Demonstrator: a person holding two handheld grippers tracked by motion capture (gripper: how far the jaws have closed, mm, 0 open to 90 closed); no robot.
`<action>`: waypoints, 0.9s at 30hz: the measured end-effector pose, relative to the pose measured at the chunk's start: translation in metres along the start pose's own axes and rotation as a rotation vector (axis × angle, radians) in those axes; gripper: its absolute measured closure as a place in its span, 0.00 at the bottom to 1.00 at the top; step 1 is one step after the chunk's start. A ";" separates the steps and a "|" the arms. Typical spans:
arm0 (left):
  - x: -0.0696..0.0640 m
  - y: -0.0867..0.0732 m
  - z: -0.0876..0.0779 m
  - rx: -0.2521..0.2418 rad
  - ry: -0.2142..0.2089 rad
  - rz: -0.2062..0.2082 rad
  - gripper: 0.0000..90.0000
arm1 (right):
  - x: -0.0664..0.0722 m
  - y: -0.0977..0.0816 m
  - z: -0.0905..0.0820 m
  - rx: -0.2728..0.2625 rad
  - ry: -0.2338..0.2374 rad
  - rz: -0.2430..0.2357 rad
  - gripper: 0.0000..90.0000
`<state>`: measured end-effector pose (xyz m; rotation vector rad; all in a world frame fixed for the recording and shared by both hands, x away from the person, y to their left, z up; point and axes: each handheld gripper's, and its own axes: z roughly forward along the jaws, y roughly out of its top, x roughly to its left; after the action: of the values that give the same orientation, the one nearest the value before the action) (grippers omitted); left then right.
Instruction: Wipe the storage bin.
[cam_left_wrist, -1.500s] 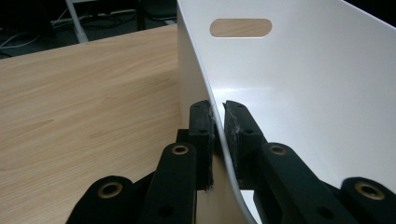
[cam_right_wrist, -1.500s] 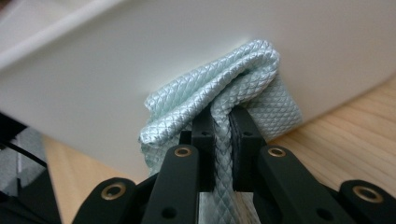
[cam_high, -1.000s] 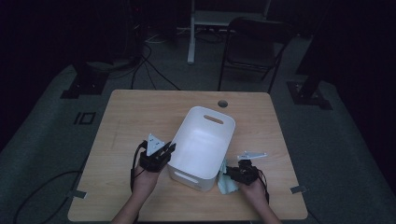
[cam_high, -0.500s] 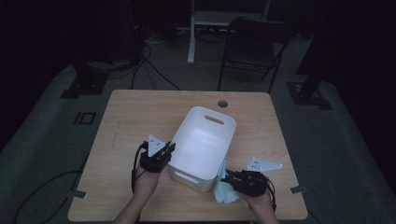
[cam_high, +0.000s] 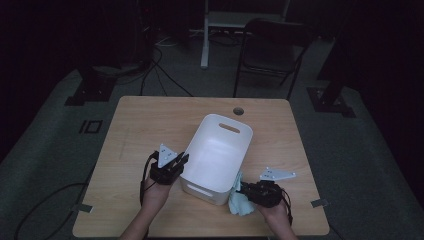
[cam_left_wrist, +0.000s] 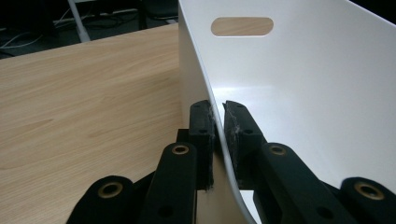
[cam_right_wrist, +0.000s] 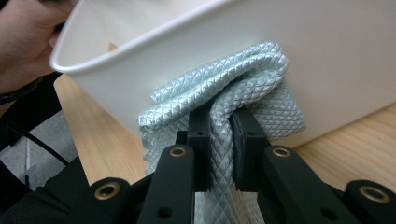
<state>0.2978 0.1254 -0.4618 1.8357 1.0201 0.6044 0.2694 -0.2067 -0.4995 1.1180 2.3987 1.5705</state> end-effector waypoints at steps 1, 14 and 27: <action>0.000 0.000 0.000 0.000 0.000 -0.001 0.91 | -0.001 0.000 0.001 0.005 0.000 0.003 0.89; -0.001 0.001 0.000 0.009 0.004 -0.009 0.91 | -0.019 -0.008 0.014 0.066 -0.028 0.030 0.90; 0.000 0.001 0.000 0.013 -0.001 -0.025 0.89 | -0.035 -0.017 0.031 0.135 -0.083 0.069 0.91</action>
<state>0.2983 0.1253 -0.4615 1.8319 1.0468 0.5839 0.2990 -0.2072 -0.5399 1.2754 2.4680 1.3688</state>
